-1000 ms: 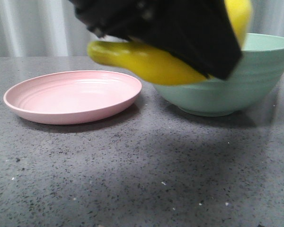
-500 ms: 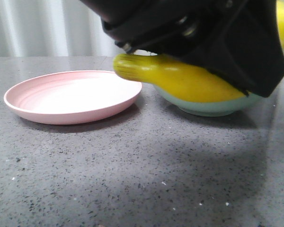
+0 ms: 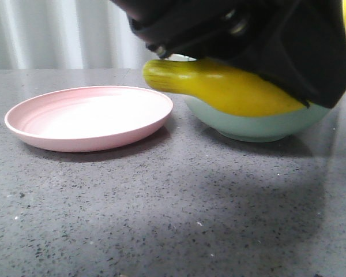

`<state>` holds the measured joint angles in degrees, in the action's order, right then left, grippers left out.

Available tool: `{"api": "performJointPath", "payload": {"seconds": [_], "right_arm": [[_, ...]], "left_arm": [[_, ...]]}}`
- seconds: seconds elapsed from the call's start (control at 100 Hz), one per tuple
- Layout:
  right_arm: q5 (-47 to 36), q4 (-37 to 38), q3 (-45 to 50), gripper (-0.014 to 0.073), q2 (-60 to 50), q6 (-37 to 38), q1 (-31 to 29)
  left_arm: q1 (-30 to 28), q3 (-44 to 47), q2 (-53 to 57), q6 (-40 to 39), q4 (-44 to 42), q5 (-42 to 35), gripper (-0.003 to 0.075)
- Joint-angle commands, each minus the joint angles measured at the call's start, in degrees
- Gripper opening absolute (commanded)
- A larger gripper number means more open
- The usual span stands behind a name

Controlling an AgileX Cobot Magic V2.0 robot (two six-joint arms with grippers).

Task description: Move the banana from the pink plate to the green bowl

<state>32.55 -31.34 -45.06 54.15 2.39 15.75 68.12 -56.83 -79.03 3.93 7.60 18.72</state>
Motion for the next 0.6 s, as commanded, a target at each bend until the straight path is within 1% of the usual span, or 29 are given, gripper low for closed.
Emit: {"api": "performJointPath", "payload": {"seconds": [0.0,0.07,0.14,0.19,0.24,0.29,0.3,0.31,0.34,0.41,0.46,0.59], "right_arm": [[-3.6,-1.4,-2.0,0.0235,-0.3,-0.2,0.1],[-3.6,-1.6,-2.0,0.0147,-0.3,-0.2,0.1],[-3.6,-1.6,-2.0,0.0095,-0.3,-0.2,0.1],[-3.6,-1.7,-2.0,0.0076,-0.3,-0.2,0.1],[-3.6,-1.7,-2.0,0.0071,-0.3,-0.2,0.1],[-3.6,-1.8,-2.0,0.0071,-0.3,-0.2,0.1],[-3.6,-1.7,-2.0,0.0071,-0.3,-0.2,0.1],[-3.6,-1.7,-2.0,0.0071,-0.3,-0.2,0.1],[-3.6,-1.7,-2.0,0.0071,-0.3,-0.2,0.1],[-3.6,-1.8,-2.0,0.0071,-0.3,-0.2,0.1],[-3.6,-1.8,-2.0,0.0071,-0.4,-0.2,0.1],[-3.6,-1.8,-2.0,0.0071,-0.6,-0.2,0.1]], "left_arm": [[0.5,-2.2,1.6,-0.2,0.8,-4.5,0.0177],[0.5,-2.2,1.6,-0.2,0.8,-4.5,0.0178],[0.5,-2.2,1.6,-0.2,0.8,-4.5,0.0181],[0.5,-2.2,1.6,-0.2,0.8,-4.3,0.0186],[0.5,-2.2,1.6,-0.2,0.8,-4.3,0.0216],[0.5,-2.2,1.6,-0.2,0.8,-4.3,0.0267],[0.5,-2.2,1.6,-0.1,0.8,-4.3,0.0293],[0.5,-2.2,1.6,-0.1,0.8,-4.3,0.0293],[0.5,-2.2,1.6,-0.1,0.8,-4.3,0.0335],[0.5,-2.2,1.6,-0.1,0.8,-4.1,0.0403],[0.5,-2.2,1.9,0.1,0.0,-3.7,0.0422],[0.4,-2.4,4.3,0.1,-2.6,-3.2,0.0421]]}}
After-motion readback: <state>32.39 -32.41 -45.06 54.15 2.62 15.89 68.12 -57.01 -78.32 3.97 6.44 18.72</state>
